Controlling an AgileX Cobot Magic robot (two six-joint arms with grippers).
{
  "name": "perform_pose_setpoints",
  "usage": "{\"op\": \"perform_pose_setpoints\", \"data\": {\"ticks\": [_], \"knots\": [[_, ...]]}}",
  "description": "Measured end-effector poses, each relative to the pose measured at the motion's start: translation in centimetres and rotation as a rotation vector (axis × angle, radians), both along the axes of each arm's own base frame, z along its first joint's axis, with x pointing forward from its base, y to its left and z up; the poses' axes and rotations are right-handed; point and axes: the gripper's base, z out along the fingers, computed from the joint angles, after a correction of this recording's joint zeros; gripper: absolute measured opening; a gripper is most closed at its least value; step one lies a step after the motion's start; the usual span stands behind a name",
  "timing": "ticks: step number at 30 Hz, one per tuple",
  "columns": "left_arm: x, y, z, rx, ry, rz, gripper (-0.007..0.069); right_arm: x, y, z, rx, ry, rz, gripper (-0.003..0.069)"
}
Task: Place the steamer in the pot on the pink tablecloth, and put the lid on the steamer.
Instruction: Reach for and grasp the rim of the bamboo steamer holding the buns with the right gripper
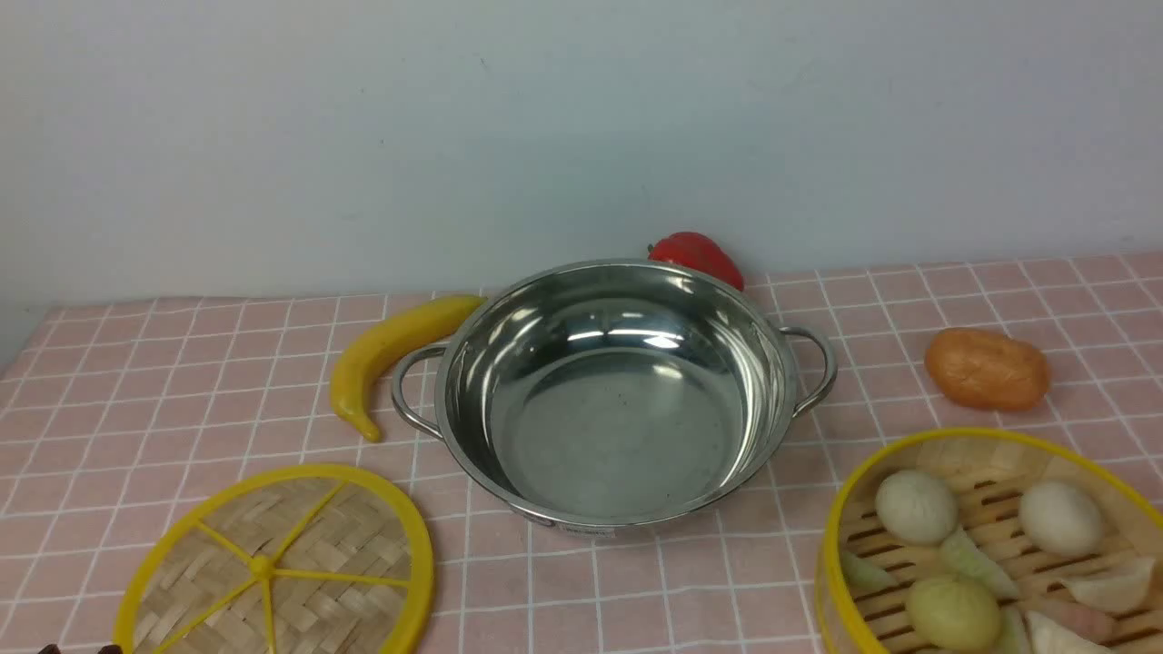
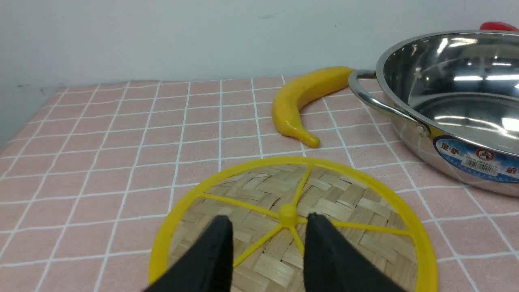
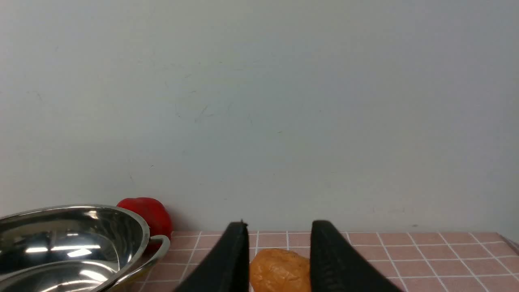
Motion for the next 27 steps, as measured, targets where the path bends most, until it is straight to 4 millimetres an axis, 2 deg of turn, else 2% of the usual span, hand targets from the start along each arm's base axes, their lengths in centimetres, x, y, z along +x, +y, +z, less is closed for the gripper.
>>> {"op": "perform_pose_setpoints", "data": {"ticks": [24, 27], "knots": [[0.0, 0.01, 0.0, 0.009, 0.0, -0.001, 0.0243, 0.0, 0.0, -0.01, 0.0, 0.001, 0.0, 0.0242], [0.02, -0.09, 0.09, -0.045, -0.009, 0.001, 0.0243, -0.02, 0.04, 0.14, 0.058, -0.013, 0.012, 0.0242]]}}
